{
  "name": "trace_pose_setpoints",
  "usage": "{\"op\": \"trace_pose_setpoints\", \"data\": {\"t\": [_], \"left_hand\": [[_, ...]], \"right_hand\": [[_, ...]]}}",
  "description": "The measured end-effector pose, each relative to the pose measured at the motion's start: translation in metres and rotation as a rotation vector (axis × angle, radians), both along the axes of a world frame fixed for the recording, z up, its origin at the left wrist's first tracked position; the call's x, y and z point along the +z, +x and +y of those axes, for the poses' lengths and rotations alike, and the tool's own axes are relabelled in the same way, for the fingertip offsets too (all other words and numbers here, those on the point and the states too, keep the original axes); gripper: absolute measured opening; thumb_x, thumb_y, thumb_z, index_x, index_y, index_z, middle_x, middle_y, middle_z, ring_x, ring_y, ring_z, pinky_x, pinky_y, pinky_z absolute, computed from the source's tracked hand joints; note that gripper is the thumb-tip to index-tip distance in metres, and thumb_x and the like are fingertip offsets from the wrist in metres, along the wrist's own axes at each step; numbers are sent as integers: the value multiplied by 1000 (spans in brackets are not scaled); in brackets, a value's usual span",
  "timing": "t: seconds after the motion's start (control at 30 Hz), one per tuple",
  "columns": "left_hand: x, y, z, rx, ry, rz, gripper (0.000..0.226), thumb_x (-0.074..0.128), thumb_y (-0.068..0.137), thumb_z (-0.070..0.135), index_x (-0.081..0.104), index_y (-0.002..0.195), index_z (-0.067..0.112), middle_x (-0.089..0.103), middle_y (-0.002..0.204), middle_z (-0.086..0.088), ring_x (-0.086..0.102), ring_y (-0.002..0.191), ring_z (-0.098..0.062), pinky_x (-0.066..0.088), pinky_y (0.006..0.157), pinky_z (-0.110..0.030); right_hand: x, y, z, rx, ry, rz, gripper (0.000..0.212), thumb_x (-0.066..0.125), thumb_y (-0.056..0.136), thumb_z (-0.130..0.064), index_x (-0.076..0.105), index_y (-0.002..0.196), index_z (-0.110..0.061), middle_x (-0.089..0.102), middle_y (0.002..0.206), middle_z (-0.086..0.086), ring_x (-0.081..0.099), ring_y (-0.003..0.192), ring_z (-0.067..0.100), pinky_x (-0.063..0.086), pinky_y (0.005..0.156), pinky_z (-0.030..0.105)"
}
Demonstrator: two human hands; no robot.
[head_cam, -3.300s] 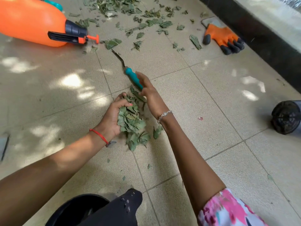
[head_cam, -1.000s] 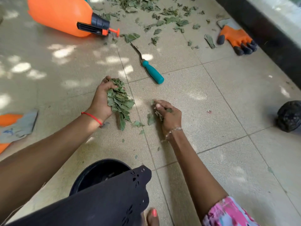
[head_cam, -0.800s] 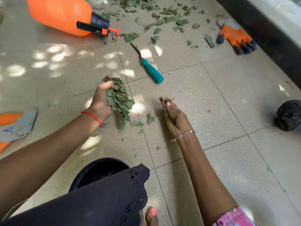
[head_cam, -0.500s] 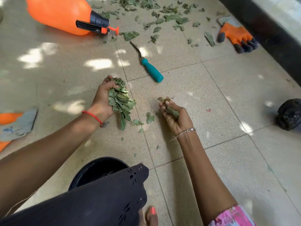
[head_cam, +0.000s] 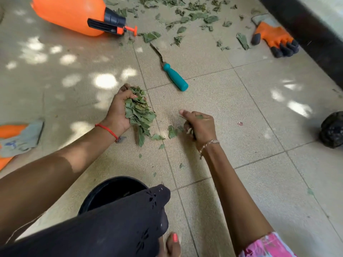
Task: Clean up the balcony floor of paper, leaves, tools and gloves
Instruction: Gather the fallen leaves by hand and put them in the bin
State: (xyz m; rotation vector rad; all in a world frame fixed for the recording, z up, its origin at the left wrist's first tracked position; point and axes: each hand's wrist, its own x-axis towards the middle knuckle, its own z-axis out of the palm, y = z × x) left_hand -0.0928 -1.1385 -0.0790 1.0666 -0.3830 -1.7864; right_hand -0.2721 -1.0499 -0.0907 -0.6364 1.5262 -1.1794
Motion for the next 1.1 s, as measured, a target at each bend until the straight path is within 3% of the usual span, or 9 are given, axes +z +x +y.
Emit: {"op": "trace_pose_setpoints", "data": {"t": [0.13, 0.23, 0.47, 0.53, 0.6, 0.7, 0.83, 1.0, 1.1], "left_hand": [[0, 2, 0, -12, -15, -11, 36, 30, 85, -6, 46, 72, 24, 50, 74, 3, 55, 56, -15, 46, 52, -17], [-2, 3, 0, -21, -29, -25, 36, 30, 85, -7, 45, 72, 23, 50, 76, 3, 56, 56, -15, 45, 52, -18], [-1, 4, 1, -20, -41, -13, 35, 28, 85, -7, 44, 72, 22, 47, 71, 2, 54, 56, -15, 43, 52, -18], [0, 4, 2, -25, -35, -27, 35, 29, 85, -6, 44, 72, 23, 45, 70, 1, 53, 56, -15, 43, 52, -18], [1, 4, 4, -26, -26, -38, 35, 30, 85, -6, 43, 70, 23, 44, 70, 1, 51, 58, -16, 43, 52, -18], [2, 5, 5, -25, -25, -46, 35, 31, 85, -6, 42, 68, 23, 45, 71, 1, 49, 60, -16, 42, 55, -21], [2, 7, 4, -27, -38, -44, 35, 31, 84, -6, 42, 69, 23, 42, 72, 2, 45, 63, -15, 41, 54, -20], [2, 7, 4, -31, -46, -35, 35, 30, 84, -7, 40, 66, 22, 43, 68, 3, 45, 61, -15, 40, 53, -19], [-1, 8, 5, -32, -44, -25, 36, 32, 83, -7, 40, 63, 22, 44, 66, 3, 46, 60, -15, 41, 53, -19]], "right_hand": [[-9, 8, 3, 140, -11, 379, 28, 81, 67, -22, 57, 77, -13, 56, 66, 2, 47, 52, 11, 37, 42, 11], [-14, 16, 5, 313, 62, 717, 40, 80, 68, -29, 64, 97, -8, 67, 89, 7, 63, 79, 20, 49, 66, 23], [-22, 32, 6, 398, 120, 909, 18, 64, 82, -26, 62, 78, -9, 64, 85, 11, 59, 79, 25, 47, 67, 31], [-19, 31, 6, 423, 88, 855, 23, 65, 80, -20, 51, 62, -13, 55, 67, 8, 50, 62, 21, 40, 56, 28], [-13, 24, 7, 405, 31, 590, 25, 64, 80, -12, 53, 57, -11, 51, 58, 9, 43, 52, 16, 35, 47, 23], [-6, 7, 11, 272, -21, 141, 23, 62, 85, -12, 64, 62, -13, 58, 57, 4, 46, 43, 8, 35, 39, 15], [-8, -6, 12, 183, -13, -156, 35, 51, 91, -12, 60, 59, -20, 65, 63, -2, 43, 38, 7, 29, 36, 13], [-7, -8, 11, 224, -62, -174, 31, 47, 90, 1, 45, 65, -17, 58, 55, -2, 42, 36, 6, 29, 34, 13], [-11, -2, 10, 329, -153, 47, 26, 48, 88, 4, 54, 85, -21, 51, 52, -5, 42, 48, 12, 34, 45, 19]]}}
